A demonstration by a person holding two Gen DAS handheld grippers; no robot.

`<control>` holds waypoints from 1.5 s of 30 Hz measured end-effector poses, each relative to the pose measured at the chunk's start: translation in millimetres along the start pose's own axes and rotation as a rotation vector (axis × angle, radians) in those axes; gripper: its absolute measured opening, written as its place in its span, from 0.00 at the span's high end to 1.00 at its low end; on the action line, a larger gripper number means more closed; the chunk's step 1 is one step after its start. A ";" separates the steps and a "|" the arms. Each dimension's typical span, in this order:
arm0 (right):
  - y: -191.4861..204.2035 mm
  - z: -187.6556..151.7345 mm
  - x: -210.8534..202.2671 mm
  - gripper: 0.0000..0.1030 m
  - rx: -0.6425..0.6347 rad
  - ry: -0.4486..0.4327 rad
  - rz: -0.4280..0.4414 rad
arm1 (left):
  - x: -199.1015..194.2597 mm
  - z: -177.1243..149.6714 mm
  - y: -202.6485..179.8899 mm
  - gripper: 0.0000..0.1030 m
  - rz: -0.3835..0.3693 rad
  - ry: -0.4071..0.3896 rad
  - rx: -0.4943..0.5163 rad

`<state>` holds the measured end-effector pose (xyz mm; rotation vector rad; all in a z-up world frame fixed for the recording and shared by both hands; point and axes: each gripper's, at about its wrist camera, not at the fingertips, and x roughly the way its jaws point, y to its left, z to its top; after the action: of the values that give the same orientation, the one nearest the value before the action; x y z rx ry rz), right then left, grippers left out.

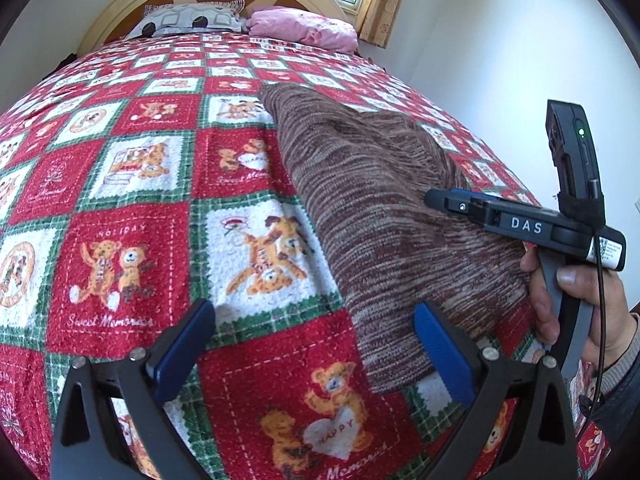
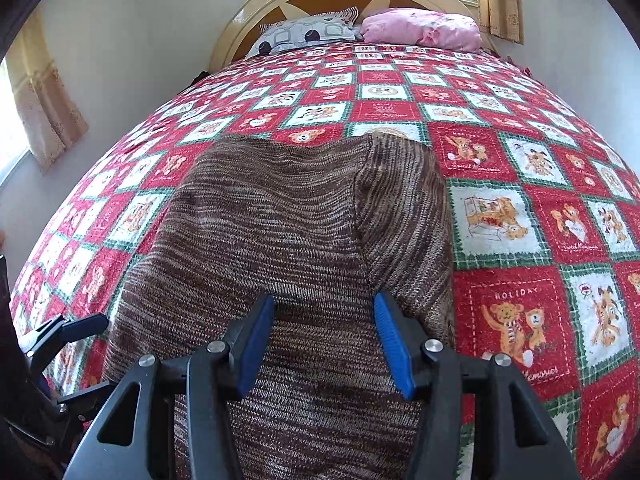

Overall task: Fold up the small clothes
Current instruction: 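Close the right gripper on the sweater edge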

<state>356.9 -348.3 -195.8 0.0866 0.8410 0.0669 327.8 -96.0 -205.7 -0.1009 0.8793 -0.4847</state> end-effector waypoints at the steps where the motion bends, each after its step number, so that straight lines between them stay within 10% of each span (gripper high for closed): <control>1: 0.1 -0.8 -0.4 0.48 0.001 -0.003 0.000 | 0.6 0.4 -0.4 0.00 0.002 0.002 0.002; 21: 2.4 -10.2 -8.3 0.47 -0.024 -0.056 -0.001 | 33.2 34.7 -1.3 0.00 0.123 0.016 0.003; 30: -50.4 10.8 -63.3 0.47 0.059 -0.168 0.027 | 28.6 33.4 4.8 0.00 0.051 -0.012 -0.014; 45: -100.3 47.3 38.7 0.47 0.240 0.053 0.229 | 27.8 32.6 -1.9 0.00 0.017 -0.007 0.004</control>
<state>420.4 -446.8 -203.4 0.4089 0.8868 0.1838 366.8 -113.7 -204.1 -0.0908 0.8718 -0.4701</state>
